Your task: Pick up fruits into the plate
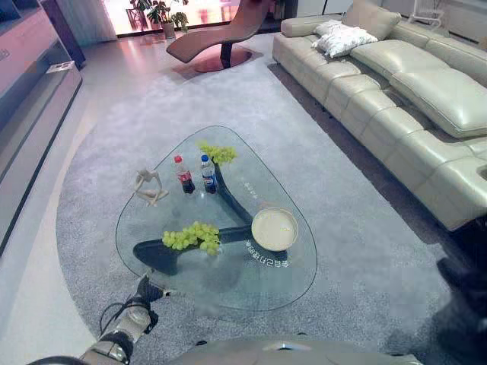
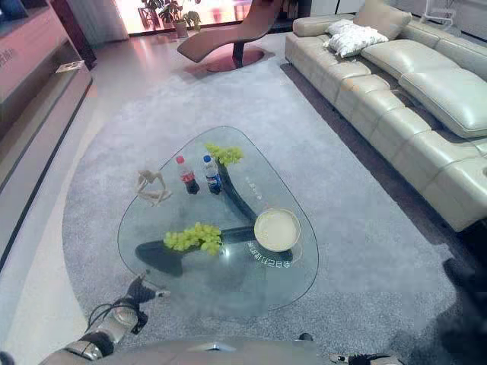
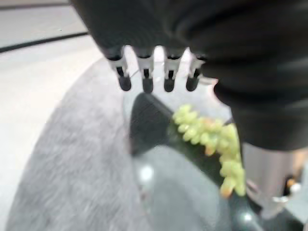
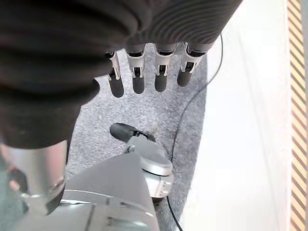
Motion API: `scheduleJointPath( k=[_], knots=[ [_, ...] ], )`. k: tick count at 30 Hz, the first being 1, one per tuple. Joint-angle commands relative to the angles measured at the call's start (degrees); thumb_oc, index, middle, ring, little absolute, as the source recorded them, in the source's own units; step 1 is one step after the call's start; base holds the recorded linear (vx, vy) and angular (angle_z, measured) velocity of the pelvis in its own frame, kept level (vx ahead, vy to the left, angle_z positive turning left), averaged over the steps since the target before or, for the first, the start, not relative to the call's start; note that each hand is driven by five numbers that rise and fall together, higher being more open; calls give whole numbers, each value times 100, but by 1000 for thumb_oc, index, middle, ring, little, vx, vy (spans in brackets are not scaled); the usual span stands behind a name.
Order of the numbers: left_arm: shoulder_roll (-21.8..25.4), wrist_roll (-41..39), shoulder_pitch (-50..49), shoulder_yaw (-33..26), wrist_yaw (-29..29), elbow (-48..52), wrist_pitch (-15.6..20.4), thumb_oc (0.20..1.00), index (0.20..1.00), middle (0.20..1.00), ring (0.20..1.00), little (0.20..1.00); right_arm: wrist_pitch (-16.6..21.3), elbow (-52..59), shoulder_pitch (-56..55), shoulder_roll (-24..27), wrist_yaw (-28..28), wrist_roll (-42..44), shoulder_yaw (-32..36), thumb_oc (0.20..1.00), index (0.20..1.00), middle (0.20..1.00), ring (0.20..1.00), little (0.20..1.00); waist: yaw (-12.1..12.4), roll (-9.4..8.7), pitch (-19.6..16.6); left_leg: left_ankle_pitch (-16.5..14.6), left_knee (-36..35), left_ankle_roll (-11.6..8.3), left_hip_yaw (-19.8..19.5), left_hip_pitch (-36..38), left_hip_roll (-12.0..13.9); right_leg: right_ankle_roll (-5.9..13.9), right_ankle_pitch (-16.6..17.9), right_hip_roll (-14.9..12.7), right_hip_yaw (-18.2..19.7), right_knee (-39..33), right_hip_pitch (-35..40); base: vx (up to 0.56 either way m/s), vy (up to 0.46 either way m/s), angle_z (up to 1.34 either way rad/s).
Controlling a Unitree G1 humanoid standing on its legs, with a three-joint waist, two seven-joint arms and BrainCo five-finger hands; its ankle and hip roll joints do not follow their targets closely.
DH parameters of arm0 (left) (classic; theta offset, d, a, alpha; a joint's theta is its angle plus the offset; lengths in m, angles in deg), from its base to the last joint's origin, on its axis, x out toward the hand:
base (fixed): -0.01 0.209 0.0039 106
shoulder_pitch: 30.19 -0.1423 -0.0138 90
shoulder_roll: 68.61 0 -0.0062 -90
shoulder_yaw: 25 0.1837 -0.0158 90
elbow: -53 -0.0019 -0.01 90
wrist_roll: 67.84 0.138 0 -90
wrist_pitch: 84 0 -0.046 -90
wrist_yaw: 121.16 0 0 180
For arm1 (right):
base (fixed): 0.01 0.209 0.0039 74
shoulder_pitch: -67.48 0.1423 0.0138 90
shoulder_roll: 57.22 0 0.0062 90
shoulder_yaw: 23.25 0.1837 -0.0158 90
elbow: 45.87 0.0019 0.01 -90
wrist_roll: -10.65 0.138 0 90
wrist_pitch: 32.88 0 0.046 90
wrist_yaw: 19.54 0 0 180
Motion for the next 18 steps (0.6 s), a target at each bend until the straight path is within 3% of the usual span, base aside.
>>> scheduleJointPath(
  k=[1, 18],
  knots=[
    [328, -64, 607, -120, -153, -109, 197, 1000, 1000, 1000, 1000, 1000, 62, -476, 410, -3, 1, -158, -54, 1000, 1000, 1000, 1000, 1000, -31, -90, 234, -466, 78, 181, -73, -26, -82, 117, -326, -75, -78, 153, 105, 23, -10, -28],
    [299, -68, 467, -282, -411, -444, 106, 1000, 1000, 1000, 1000, 1000, 149, -496, 497, 29, 1, -181, -16, 1000, 1000, 1000, 1000, 1000, -22, -91, 194, -498, 114, 175, -58, 15, -77, 85, -396, -81, -50, 148, 173, -11, 3, -3]
  ],
)
